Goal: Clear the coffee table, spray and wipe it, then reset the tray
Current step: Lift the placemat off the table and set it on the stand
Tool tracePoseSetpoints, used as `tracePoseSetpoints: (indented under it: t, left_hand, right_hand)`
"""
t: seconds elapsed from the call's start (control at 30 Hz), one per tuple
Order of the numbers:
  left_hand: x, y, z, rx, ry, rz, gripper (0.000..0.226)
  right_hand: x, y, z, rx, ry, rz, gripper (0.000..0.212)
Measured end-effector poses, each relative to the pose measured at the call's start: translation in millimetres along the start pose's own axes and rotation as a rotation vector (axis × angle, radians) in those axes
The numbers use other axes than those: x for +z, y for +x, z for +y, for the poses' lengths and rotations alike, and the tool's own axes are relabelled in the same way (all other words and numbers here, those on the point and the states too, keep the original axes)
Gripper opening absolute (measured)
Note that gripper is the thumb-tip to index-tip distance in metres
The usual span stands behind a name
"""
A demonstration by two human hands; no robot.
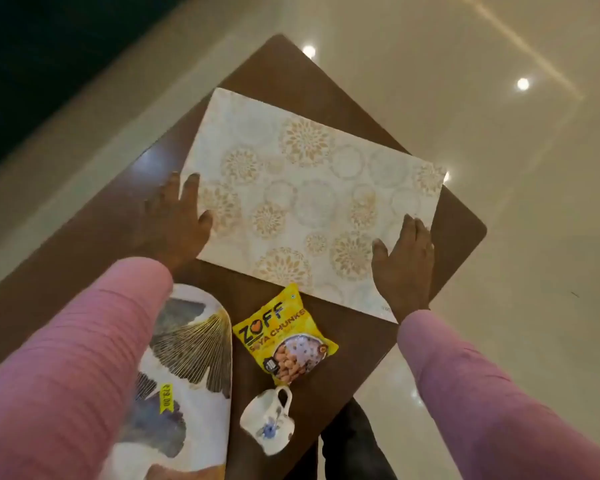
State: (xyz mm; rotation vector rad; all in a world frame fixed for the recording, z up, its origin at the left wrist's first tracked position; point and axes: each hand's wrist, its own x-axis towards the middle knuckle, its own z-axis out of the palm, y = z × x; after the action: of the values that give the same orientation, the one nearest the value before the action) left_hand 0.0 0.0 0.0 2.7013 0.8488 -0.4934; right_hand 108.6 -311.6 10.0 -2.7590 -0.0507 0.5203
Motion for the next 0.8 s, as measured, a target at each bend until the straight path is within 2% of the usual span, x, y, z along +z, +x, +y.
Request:
tracePoseSetpoints:
  t: [0.13, 0.3, 0.53, 0.67, 0.8]
  left_hand:
    - [16, 19, -9, -0.238, -0.165, -0.051, 0.061]
    - [9, 26, 7, -0.33, -0.212, 0.008, 0.06]
    - [4, 34, 16, -0.464, -0.247, 0.035, 0.065]
    - [0, 36, 13, -0.479, -0.269, -0.001, 0.071]
    - [-2, 35, 10, -0.488, -0.339, -0.027, 0.073]
  right_hand:
    - [10, 11, 24, 0.207, 0.134, 0.057, 0.064]
    - [10, 26, 19, 0.319, 0.138, 0.158, 0.058]
    - [-3, 50, 13, 0.537, 0.304, 0.249, 0.058]
    - [-10, 59, 27, 0.569, 0.402, 0.245, 0.042]
    - [-19, 64, 36, 0.567, 0.376, 0.176, 0.01]
